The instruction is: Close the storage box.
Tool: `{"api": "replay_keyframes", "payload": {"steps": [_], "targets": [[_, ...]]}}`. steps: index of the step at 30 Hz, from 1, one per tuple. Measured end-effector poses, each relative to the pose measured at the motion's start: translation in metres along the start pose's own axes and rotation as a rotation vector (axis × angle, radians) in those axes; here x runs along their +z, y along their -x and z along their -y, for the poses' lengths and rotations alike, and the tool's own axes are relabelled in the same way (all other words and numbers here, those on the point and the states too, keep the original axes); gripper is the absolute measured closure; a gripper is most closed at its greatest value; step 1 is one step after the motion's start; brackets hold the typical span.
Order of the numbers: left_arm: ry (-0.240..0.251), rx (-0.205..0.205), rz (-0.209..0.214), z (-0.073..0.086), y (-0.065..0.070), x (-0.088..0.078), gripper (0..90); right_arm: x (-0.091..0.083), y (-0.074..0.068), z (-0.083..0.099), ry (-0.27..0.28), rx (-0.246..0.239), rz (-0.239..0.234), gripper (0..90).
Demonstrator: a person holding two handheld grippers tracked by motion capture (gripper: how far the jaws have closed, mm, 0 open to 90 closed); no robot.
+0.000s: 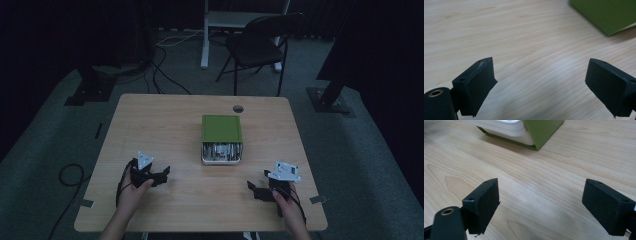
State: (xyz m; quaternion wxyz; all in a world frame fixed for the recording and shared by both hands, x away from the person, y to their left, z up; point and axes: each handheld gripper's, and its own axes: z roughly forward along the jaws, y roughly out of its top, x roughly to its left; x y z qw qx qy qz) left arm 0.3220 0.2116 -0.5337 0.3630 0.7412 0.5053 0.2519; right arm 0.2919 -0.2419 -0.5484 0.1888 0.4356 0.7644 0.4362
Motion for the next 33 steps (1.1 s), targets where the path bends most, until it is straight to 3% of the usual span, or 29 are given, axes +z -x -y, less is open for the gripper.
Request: {"api": "replay_keyframes", "payload": {"steps": [6, 12, 18, 24, 33], "targets": [[-0.044, -0.071, -0.095, 0.01, -0.016, -0.003, 9.7, 0.001, 0.001, 0.003, -0.026, -0.005, 0.018, 13.9], [-0.049, -0.108, -0.121, 0.013, -0.026, -0.008, 9.7, 0.001, 0.001, 0.004, -0.04, -0.014, 0.028, 14.0], [-0.066, -0.142, -0.151, 0.018, -0.036, -0.014, 9.7, 0.004, 0.001, 0.004, -0.094, -0.043, 0.061, 14.0], [-0.096, -0.153, -0.179, 0.022, -0.041, -0.016, 9.8, 0.006, -0.001, 0.005, -0.168, -0.083, 0.051, 13.9], [-0.125, -0.148, -0.193, 0.028, -0.042, -0.012, 9.7, 0.007, 0.0, 0.005, -0.172, -0.079, 0.044, 13.6]]}}
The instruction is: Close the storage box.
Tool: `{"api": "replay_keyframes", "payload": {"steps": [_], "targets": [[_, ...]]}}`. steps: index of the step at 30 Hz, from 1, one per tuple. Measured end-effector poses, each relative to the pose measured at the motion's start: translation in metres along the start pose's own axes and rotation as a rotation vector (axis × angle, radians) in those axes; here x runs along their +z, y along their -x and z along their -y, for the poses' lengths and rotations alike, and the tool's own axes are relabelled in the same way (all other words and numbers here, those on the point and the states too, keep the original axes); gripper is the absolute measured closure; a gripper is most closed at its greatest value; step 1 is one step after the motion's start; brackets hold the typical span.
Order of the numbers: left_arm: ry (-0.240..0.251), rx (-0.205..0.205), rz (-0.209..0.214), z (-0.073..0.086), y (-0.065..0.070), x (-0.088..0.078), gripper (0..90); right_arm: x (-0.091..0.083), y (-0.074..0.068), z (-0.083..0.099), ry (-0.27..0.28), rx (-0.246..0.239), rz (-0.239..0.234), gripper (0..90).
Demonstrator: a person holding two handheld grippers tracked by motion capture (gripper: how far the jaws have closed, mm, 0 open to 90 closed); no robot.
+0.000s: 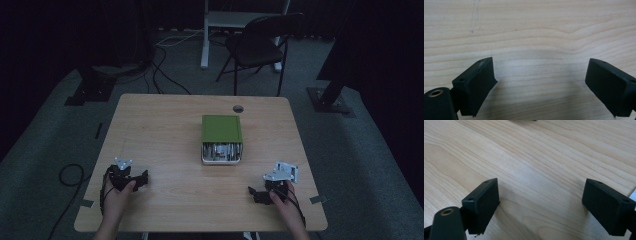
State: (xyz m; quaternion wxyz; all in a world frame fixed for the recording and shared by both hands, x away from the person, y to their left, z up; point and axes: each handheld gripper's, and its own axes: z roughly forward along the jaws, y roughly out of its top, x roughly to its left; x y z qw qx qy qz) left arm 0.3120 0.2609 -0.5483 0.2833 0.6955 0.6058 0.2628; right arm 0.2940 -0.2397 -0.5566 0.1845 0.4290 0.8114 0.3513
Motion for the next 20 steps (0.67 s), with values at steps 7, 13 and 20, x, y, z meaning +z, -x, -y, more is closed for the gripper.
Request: {"api": "replay_keyframes", "payload": {"steps": [7, 13, 20], "targets": [[-0.016, -0.016, -0.003, 0.0019, 0.0003, 0.0022, 9.8, 0.0001, -0.0001, 0.0, 0.0, -0.002, 0.0, 13.6], [-0.017, -0.014, -0.001, 0.0017, 0.0003, 0.0025, 9.7, 0.0001, -0.0002, 0.0, -0.001, -0.001, 0.0, 13.5], [-0.016, -0.012, -0.001, 0.0016, 0.0001, 0.0026, 9.7, 0.0002, -0.0004, 0.0, 0.0, 0.002, 0.0, 13.5]]}}
